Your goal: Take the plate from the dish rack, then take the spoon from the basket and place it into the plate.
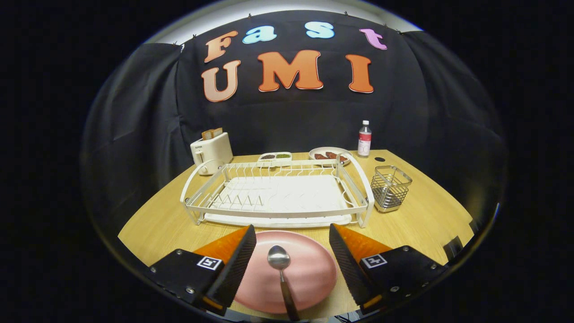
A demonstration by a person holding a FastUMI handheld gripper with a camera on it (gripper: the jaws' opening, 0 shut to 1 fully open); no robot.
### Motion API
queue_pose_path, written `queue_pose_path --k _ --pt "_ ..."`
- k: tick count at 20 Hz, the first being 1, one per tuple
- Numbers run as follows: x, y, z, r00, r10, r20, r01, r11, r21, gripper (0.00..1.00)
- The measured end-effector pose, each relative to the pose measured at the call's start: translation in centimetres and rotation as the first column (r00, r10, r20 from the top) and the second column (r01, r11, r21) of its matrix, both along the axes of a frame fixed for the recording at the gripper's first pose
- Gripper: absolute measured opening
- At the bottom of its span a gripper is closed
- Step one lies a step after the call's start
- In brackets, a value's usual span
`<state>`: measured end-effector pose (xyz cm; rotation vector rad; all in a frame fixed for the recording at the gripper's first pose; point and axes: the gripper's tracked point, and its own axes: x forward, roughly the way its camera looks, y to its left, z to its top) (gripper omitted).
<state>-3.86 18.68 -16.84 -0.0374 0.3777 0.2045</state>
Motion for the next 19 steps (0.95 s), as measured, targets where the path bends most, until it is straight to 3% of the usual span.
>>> queue_pose_path --k 12,19 --pt "5.1 -6.7 13.1 0.984 -0.062 0.169 0.063 0.998 -0.003 0.97" --pt "6.0 -8.8 19.3 0.967 -0.068 0.245 0.066 0.998 0.017 0.97"
